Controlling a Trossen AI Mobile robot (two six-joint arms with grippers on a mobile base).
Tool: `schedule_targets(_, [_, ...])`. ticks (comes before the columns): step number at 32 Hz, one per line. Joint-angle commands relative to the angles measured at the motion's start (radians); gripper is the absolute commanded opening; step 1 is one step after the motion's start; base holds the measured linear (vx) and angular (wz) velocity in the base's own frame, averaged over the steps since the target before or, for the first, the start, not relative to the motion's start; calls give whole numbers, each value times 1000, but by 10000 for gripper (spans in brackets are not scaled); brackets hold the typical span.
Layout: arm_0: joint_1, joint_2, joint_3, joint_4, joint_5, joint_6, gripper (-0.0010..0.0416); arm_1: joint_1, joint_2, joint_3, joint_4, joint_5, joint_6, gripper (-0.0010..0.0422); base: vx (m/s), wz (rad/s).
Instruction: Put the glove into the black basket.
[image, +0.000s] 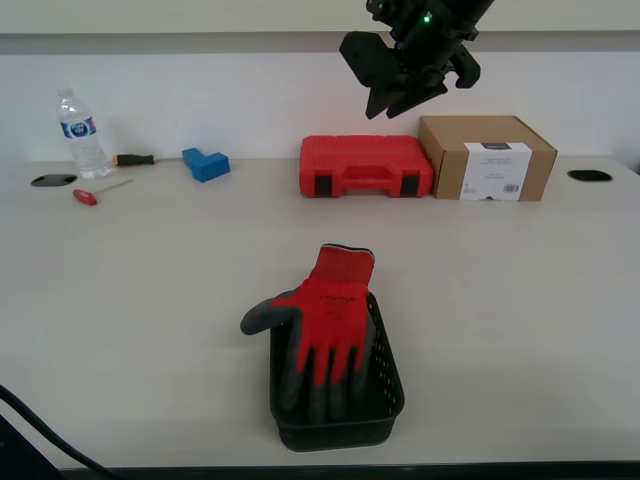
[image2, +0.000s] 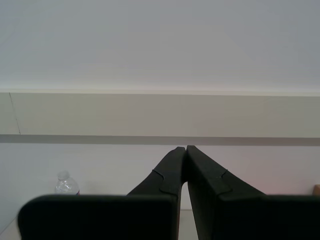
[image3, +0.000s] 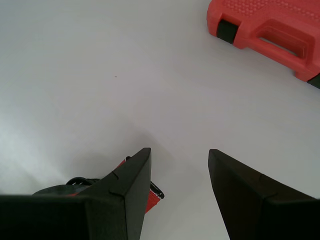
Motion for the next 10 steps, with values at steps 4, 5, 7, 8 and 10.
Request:
schedule_targets(4, [1,0,0,2,1,-2,157,0,0,0,4,0,0,0,0,0])
schedule_targets(5, [1,0,0,2,1,-2,157,0,0,0,4,0,0,0,0,0])
schedule_targets(7, [1,0,0,2,1,-2,158,0,0,0,4,0,0,0,0,0])
schedule_targets(8, [1,0,0,2,1,-2,157,0,0,0,4,0,0,0,0,0])
schedule_targets(10, [1,0,0,2,1,-2,159,0,0,0,4,0,0,0,0,0])
